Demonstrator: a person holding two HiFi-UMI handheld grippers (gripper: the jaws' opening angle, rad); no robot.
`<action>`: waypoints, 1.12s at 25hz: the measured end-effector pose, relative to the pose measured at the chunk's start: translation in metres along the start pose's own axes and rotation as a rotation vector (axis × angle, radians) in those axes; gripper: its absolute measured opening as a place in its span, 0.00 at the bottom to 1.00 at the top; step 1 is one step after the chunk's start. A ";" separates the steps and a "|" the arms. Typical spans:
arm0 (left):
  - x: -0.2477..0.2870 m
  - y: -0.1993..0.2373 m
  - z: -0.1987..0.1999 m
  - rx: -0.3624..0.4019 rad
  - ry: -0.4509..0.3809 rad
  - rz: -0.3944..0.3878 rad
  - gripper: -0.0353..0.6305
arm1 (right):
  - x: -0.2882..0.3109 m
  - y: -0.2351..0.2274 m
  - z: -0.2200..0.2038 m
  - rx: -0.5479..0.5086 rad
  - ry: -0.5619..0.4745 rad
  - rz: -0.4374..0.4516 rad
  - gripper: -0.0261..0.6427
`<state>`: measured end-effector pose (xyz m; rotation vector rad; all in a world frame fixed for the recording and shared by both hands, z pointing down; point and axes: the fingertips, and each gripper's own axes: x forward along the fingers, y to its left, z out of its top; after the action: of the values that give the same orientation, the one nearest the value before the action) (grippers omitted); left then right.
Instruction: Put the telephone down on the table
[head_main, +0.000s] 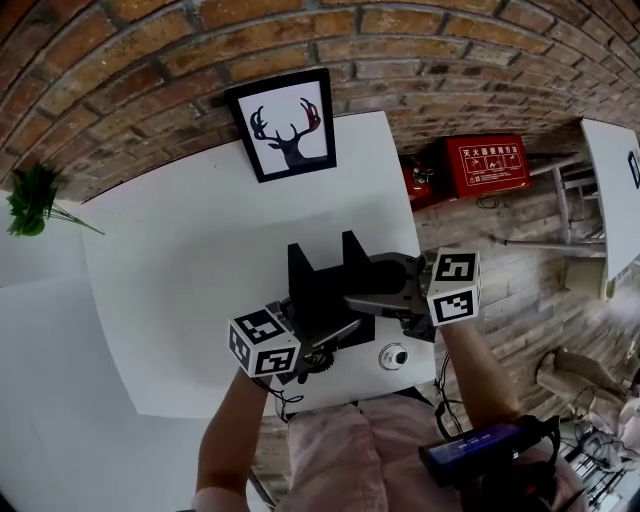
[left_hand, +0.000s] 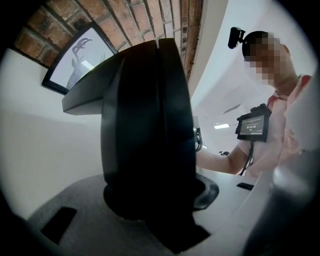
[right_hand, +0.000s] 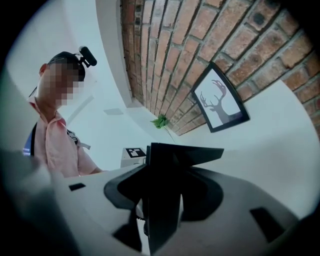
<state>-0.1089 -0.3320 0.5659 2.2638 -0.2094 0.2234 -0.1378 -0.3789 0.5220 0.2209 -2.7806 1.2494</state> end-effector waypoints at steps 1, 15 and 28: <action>0.000 0.002 0.000 -0.007 0.001 0.004 0.32 | 0.001 -0.002 0.000 0.004 0.002 -0.001 0.33; 0.007 0.024 -0.006 -0.069 0.010 -0.002 0.32 | 0.006 -0.029 -0.008 0.063 0.030 -0.013 0.33; 0.007 0.037 -0.008 -0.212 0.032 0.024 0.32 | 0.013 -0.047 -0.011 0.144 0.043 -0.009 0.35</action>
<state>-0.1111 -0.3505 0.6001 2.0471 -0.2321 0.2385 -0.1425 -0.4031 0.5655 0.2128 -2.6530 1.4362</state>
